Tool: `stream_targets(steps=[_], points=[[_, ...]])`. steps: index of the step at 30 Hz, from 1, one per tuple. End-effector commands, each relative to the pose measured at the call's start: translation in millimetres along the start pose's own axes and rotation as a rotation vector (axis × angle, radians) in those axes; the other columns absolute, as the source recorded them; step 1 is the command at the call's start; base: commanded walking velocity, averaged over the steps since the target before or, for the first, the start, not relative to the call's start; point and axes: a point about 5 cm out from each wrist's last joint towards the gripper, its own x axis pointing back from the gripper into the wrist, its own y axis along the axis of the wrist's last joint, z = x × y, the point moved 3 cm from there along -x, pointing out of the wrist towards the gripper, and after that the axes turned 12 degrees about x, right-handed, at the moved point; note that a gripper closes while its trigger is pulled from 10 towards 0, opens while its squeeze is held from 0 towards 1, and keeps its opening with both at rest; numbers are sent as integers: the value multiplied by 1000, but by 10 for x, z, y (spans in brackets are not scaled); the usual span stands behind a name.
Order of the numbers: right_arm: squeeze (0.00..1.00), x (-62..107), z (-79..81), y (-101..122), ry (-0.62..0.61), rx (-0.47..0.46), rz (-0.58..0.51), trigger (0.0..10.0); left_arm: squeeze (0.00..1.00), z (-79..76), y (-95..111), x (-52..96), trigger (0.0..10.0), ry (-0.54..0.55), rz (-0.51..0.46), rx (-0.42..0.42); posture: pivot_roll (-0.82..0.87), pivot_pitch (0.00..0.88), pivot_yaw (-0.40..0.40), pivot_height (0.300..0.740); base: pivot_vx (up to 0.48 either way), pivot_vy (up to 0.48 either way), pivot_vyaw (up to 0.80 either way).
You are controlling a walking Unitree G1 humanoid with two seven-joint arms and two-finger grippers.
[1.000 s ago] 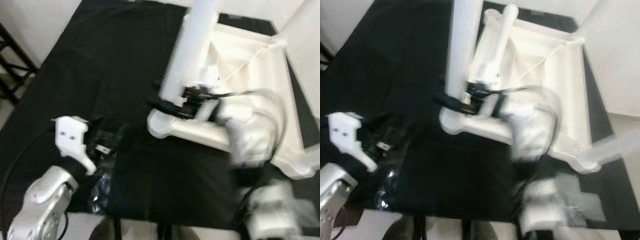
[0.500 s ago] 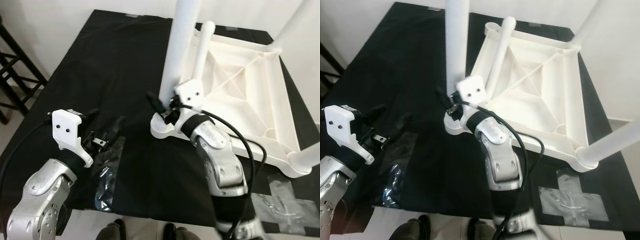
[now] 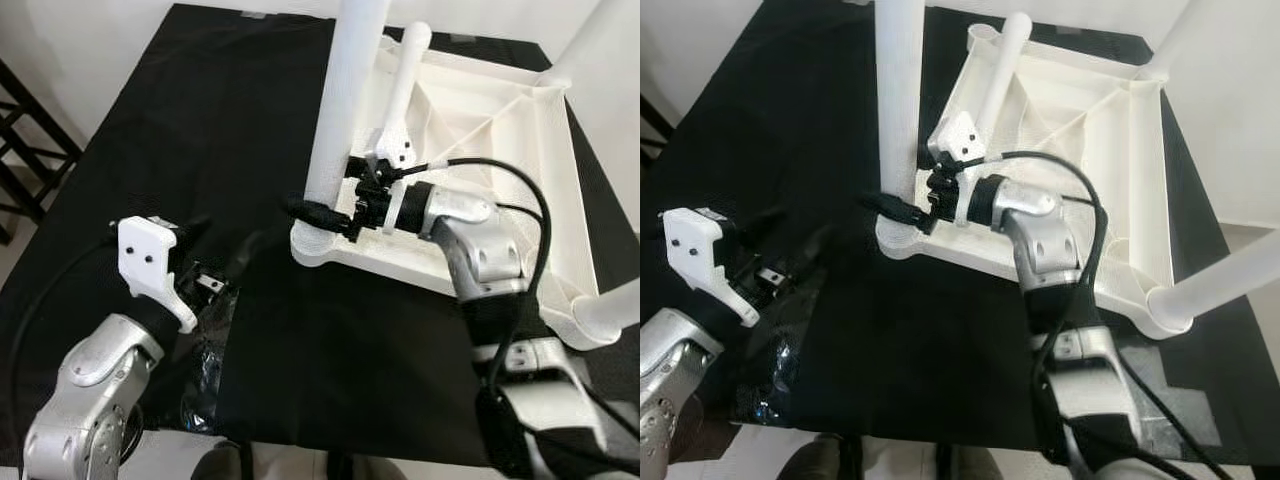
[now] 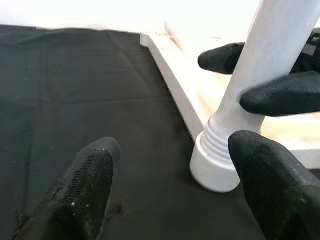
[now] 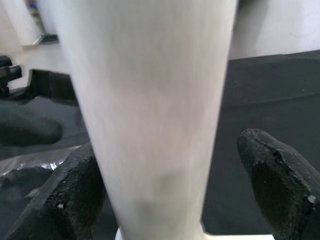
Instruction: Building children table
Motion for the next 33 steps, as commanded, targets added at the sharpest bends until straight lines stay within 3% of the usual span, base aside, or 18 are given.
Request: stream_targets(steps=[1,3,5,6,7,8,9,10,11,16,20,26,27,28,29,30,32,33], points=[[0,-28,29,24,68,15,-15,10000,0,-33,-54,31,10000,-13,35,-3,161,304,-96,740,0,0,0],[0,-52,12,75,165,-1,-30,10000,0,-66,-69,48,10000,-46,59,-30,164,307,-94,740,0,0,0],[0,-73,-9,94,186,-4,-33,10000,0,-81,-75,59,10000,-66,72,-50,167,307,-95,740,0,0,0],[0,-92,-28,101,200,-5,-33,7608,0,-93,-83,73,10000,-85,86,-71,167,307,-95,740,0,0,0],[0,-92,-28,101,200,-5,-33,7608,0,-93,-83,73,10000,-85,86,-71,167,307,-95,740,0,0,0],[0,-120,-32,99,218,0,-24,4784,0,-104,-102,103,10000,-111,110,-99,167,307,-95,740,0,0,0],[0,-138,-27,100,234,4,-20,2863,0,-110,-116,128,10000,-130,128,-114,167,307,-95,740,0,0,0],[0,-138,-27,100,234,4,-20,2863,0,-110,-116,128,10000,-130,128,-114,167,307,-95,740,0,0,0],[0,-154,-11,121,272,13,-25,0,0,-98,-136,167,10000,-142,152,-135,178,310,-91,740,0,0,0],[0,-135,-10,165,356,41,-23,0,0,-65,-190,264,10000,-157,190,-163,176,311,-90,740,0,0,0],[0,46,-22,49,377,33,36,0,0,-67,-238,266,10000,-146,186,-190,154,301,-102,740,0,0,0],[0,111,-20,-130,304,32,124,0,0,-88,-264,260,10000,-152,186,-194,141,295,-121,740,0,0,0],[0,55,6,-366,113,-33,221,0,0,-97,-267,260,10000,-153,181,-193,137,290,-147,740,0,0,0],[0,55,6,-366,113,-33,221,0,0,-97,-267,260,10000,-153,181,-193,137,290,-147,740,0,0,0],[0,-22,-82,-576,-361,-97,299,0,0,-95,-264,268,10000,-155,177,-193,144,290,-140,740,0,0,0],[0,49,183,-766,-616,-162,397,0,0,-92,-256,273,10000,-157,174,-193,144,295,-127,740,0,0,0],[0,49,183,-766,-616,-162,397,0,0,-92,-256,273,10000,-157,174,-193,144,295,-127,740,0,0,0],[0,18,588,-839,-688,-247,441,0,0,-83,-248,274,10000,-160,172,-190,131,296,-105,740,0,0,0]])
